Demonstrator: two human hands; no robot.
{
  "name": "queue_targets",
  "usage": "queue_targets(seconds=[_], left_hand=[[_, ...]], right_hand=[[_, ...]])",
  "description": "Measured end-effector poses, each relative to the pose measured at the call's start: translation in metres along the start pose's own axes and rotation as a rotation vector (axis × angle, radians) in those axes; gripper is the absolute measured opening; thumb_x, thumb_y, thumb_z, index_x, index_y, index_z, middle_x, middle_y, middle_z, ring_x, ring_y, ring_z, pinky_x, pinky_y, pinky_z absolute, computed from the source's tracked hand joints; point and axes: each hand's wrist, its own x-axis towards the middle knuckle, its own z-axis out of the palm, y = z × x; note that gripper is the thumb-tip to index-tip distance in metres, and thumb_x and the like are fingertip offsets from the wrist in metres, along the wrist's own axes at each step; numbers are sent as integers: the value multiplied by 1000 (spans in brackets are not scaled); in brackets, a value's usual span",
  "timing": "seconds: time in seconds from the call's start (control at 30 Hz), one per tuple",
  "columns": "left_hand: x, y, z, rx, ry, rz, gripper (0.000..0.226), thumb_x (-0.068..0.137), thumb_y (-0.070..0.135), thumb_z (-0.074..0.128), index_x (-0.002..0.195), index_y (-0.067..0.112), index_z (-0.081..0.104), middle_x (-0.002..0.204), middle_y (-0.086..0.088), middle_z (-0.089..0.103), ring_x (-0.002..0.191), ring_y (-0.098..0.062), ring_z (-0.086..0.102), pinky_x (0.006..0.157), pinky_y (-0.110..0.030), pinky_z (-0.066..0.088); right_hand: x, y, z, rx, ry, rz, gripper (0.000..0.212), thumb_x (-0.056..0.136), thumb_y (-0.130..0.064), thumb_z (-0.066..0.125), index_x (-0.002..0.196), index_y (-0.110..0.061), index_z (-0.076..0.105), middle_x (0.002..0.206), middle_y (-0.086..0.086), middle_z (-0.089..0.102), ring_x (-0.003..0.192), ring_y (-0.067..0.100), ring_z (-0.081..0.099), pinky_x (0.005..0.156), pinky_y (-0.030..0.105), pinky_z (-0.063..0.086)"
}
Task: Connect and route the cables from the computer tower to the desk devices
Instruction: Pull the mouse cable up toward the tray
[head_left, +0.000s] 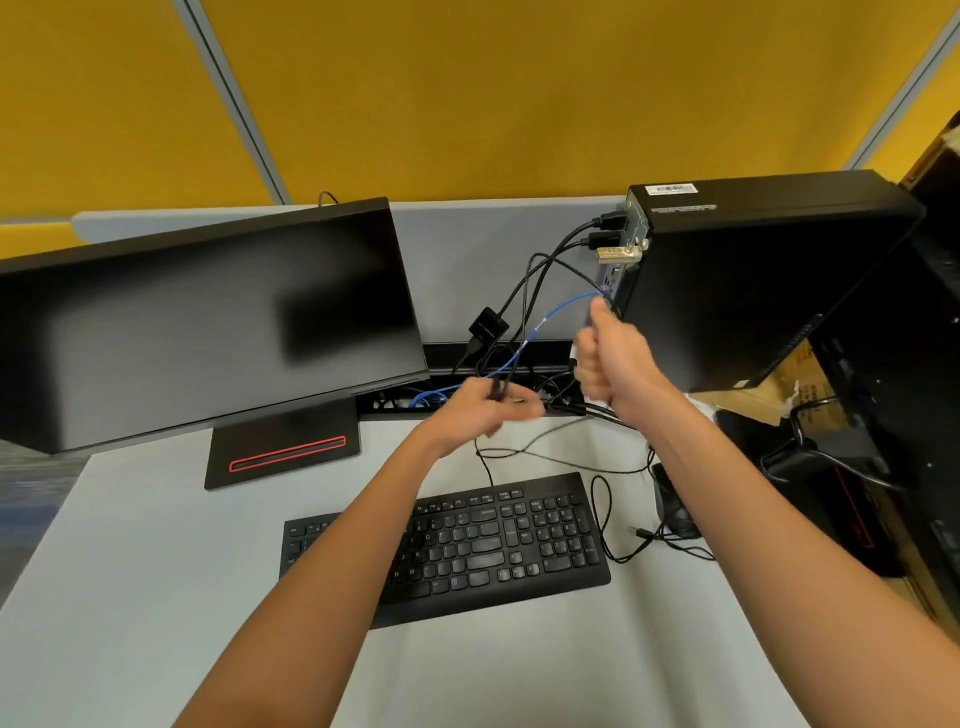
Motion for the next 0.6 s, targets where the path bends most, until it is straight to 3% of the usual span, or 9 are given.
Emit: queue_targets(seconds=[0.1,0.17,0.2,0.27,0.3,0.37,0.43,0.47,0.6], left_hand=[[-6,2,9,87,-294,4,15,84,4,66,82,16,73,66,-7,49,59,-17,43,61,-20,35],[-8,4,8,98,-313,32,35,91,5,59,57,13,61,55,-9,45,67,-27,56,75,-20,41],[-9,5,5,58,-313,28,41,94,8,55,54,16,57,48,-4,39,63,-26,56,76,-21,40],[-9,6,-2,-78,-328,4,37,98,11,48,63,14,58,45,5,36,45,-14,40,62,-23,34],[-9,3,-6,-181,-310,-3,32,98,11,46,68,11,57,46,6,36,41,-9,34,55,-21,31],[-10,-6,-13,-459,-198,-10,25,97,14,43,76,6,53,47,8,36,38,-4,31,46,-15,28],[-8,-14,-16,-721,-37,-29,26,98,20,41,81,6,53,47,7,38,39,-4,34,44,-13,31],[-7,-16,-16,-790,27,-31,27,99,22,40,83,6,54,48,5,40,41,-5,37,45,-13,36],[1,-13,-15,-715,166,-26,28,101,23,43,100,4,64,59,4,49,53,-5,45,59,-16,42]], right_hand=[[-12,-55,23,139,-21,-159,46,100,-29,41,57,-23,27,47,-6,19,39,11,14,38,20,11],[-16,-89,30,255,33,-264,42,95,-15,46,58,-24,26,47,-7,19,39,12,13,37,20,13],[-14,-98,32,263,70,-304,41,92,-12,48,58,-23,28,48,-6,21,40,12,15,38,21,15],[-2,-100,31,90,101,-340,27,88,-14,56,64,-17,45,55,-3,34,43,12,28,43,26,27],[3,-94,31,-21,37,-314,13,89,-21,59,81,-11,57,64,0,44,50,11,40,49,26,35],[11,-62,28,-236,-222,-151,45,93,-40,57,121,-6,51,94,4,57,82,13,57,71,25,47],[8,-14,26,-447,-438,-17,46,94,-50,51,125,-17,48,116,-1,57,110,13,56,94,32,46],[4,12,27,-502,-503,9,39,94,-48,53,121,-21,51,121,-3,58,114,13,56,98,35,46],[4,93,41,-442,-405,-109,34,93,-22,63,126,-23,55,118,2,62,104,16,63,90,29,51]])
